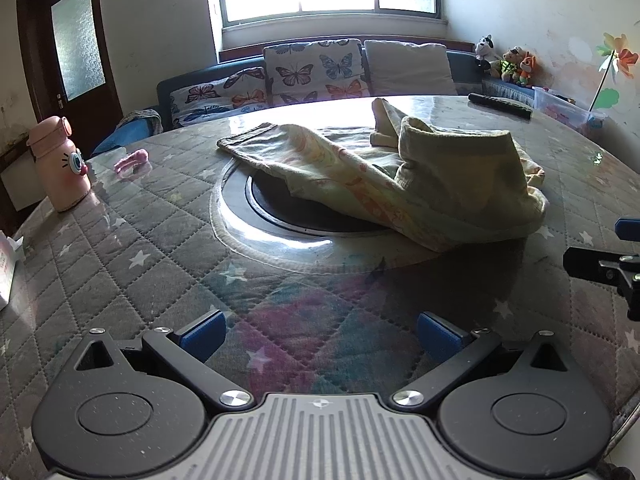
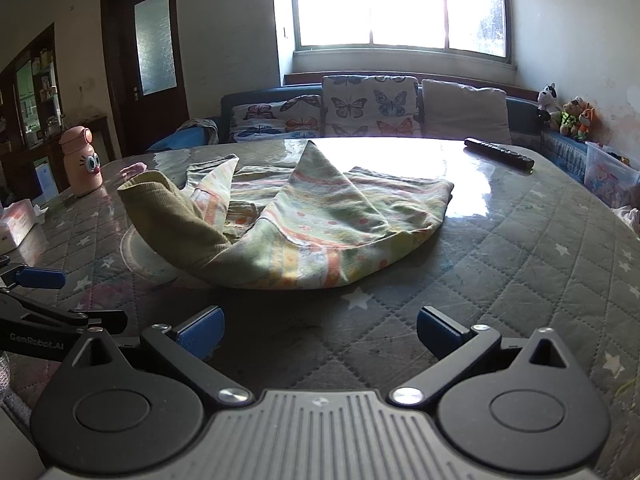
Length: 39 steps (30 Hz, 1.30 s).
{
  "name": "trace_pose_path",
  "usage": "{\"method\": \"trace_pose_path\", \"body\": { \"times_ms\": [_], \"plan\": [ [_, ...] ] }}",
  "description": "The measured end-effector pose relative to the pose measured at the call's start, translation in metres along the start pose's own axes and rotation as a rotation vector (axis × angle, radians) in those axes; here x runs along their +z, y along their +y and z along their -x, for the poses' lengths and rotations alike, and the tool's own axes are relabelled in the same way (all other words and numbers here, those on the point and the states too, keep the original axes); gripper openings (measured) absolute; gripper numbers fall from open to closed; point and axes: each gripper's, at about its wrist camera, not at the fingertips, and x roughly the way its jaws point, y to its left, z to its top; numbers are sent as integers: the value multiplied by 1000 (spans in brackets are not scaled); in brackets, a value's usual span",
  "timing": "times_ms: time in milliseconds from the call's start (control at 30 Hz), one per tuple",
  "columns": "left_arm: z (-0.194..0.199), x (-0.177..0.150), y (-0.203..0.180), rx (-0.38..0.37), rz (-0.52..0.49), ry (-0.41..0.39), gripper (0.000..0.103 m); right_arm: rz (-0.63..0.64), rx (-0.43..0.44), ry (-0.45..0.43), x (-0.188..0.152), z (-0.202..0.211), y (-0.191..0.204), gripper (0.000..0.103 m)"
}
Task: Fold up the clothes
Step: 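Move both grippers toward the crumpled striped shirt on the table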
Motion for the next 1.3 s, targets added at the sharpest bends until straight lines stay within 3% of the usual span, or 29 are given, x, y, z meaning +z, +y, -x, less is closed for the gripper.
{"method": "trace_pose_path", "body": {
  "times_ms": [1300],
  "plan": [
    [-7,-1,-5,-2,-8,54,103,0,22,41,2,-11,8,103]
  ]
}}
